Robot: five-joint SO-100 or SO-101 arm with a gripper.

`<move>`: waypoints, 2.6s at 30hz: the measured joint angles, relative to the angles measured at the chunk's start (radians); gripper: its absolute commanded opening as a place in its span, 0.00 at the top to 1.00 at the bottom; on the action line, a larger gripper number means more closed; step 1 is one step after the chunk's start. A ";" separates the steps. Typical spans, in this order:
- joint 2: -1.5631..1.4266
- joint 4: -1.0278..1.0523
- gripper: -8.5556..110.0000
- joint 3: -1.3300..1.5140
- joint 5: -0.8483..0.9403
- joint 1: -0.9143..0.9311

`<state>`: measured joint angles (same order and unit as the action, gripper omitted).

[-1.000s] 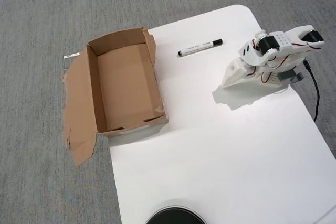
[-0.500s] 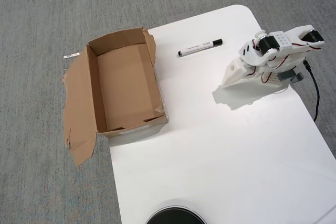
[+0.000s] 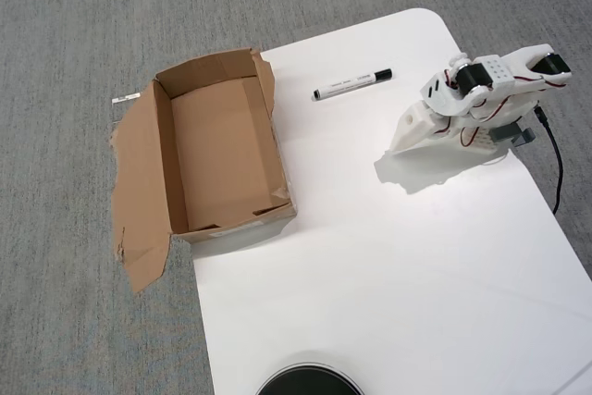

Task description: Grasp a pen and put it in the box.

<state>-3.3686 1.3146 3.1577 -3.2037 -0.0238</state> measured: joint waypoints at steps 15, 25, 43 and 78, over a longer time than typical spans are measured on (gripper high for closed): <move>0.000 0.000 0.92 0.000 0.000 0.000; 0.000 0.000 0.92 0.000 0.000 0.000; 0.000 0.000 0.92 0.000 0.000 0.000; 0.454 -0.069 0.92 -0.904 0.146 0.118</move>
<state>-2.9146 1.2456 2.2542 -3.0580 0.0943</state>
